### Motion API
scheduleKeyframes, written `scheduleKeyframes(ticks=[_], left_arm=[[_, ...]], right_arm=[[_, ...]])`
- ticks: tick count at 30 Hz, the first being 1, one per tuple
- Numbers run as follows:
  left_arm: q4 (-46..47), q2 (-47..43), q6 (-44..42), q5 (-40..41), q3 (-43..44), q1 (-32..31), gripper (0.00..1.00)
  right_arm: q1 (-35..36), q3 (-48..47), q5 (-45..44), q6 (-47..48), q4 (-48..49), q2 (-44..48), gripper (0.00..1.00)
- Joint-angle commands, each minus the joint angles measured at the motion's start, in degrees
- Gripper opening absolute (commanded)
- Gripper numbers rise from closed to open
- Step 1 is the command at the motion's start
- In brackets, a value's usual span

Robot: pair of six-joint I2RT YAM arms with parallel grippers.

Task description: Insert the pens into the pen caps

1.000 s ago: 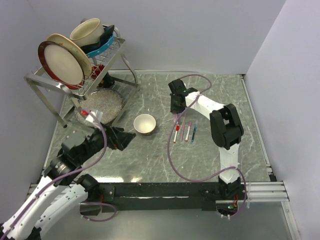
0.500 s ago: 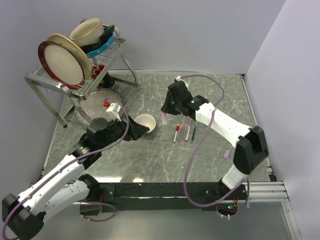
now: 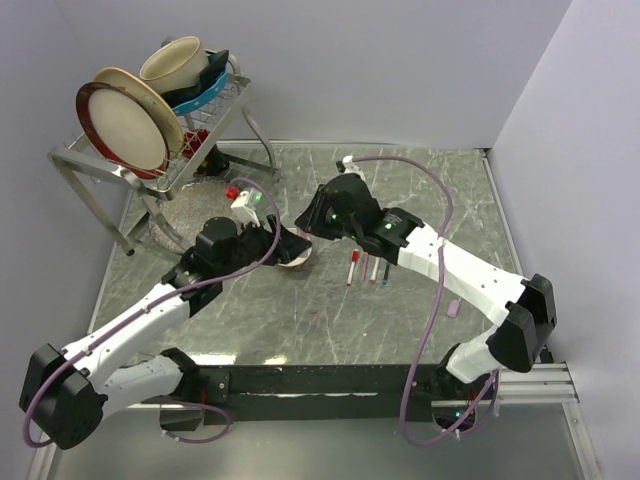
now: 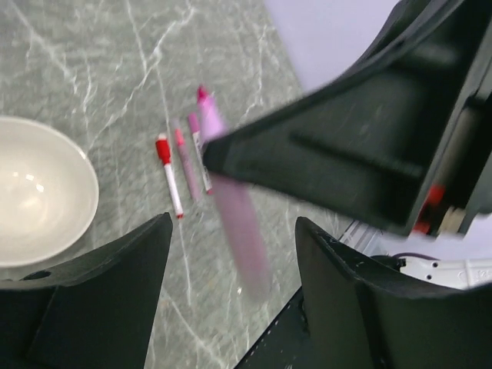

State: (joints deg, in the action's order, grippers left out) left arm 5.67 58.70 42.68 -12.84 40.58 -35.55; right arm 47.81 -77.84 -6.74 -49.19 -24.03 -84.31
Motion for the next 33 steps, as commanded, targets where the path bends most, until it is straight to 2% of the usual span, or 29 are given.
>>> scheduleKeyframes(ticks=[1,4,7,10,11,12,13,15,16,17,20,21,26,29,33], left_arm=[[4.96,0.63,-1.19,-1.13,2.84,0.04,0.68],[5.31,1.59,-1.10,-1.83,2.84,0.04,0.64],[5.84,2.30,-0.84,-3.15,2.75,0.04,0.55],[6.10,2.13,-0.75,-3.42,2.40,0.04,0.40],[6.19,1.69,-0.75,-3.24,2.31,0.04,0.29],[6.28,1.51,-0.84,-3.07,1.97,0.04,0.23],[6.37,1.16,-1.01,-3.15,1.87,0.04,0.12],[6.28,0.37,-1.63,-3.94,1.61,0.04,0.02],[5.85,0.10,-1.80,-4.21,1.52,0.04,0.01],[5.41,-0.51,-2.42,-4.47,1.44,0.04,0.01],[3.57,-2.09,-3.73,-6.49,1.17,0.04,0.01],[2.86,-2.70,-4.18,-6.93,0.74,0.04,0.01],[-5.20,-7.88,-9.08,-9.66,0.82,0.04,0.01],[-10.75,-11.39,-13.56,-10.80,1.96,0.04,0.01],[-18.13,-16.59,-17.88,-10.62,1.88,0.04,0.01]], right_arm=[[2.02,0.32,-2.75,-2.31,2.23,3.71,0.00],[3.60,0.85,-3.54,-2.84,2.85,4.33,0.00],[4.74,0.85,-4.59,-3.10,2.76,4.60,0.00],[5.36,1.20,-5.21,-3.28,3.11,5.21,0.00],[5.45,1.20,-5.21,-3.28,3.11,5.21,0.00],[5.62,1.12,-5.21,-3.19,3.11,5.39,0.00],[5.54,1.03,-5.12,-3.02,3.03,5.47,0.00],[5.62,1.29,-4.51,-2.76,3.11,6.00,0.02],[5.71,1.64,-4.86,-3.02,2.94,6.35,0.07],[5.54,1.82,-5.21,-3.37,2.85,6.70,0.23],[5.45,2.70,-6.70,-3.20,2.24,9.68,0.45],[5.36,2.70,-7.66,-3.19,1.54,10.30,0.48],[2.03,4.10,-11.27,-3.37,-5.92,16.00,0.53],[-3.41,7.96,-12.15,-4.95,-11.37,20.66,0.54],[-12.90,17.69,-15.31,-7.23,-17.96,27.35,0.54]])
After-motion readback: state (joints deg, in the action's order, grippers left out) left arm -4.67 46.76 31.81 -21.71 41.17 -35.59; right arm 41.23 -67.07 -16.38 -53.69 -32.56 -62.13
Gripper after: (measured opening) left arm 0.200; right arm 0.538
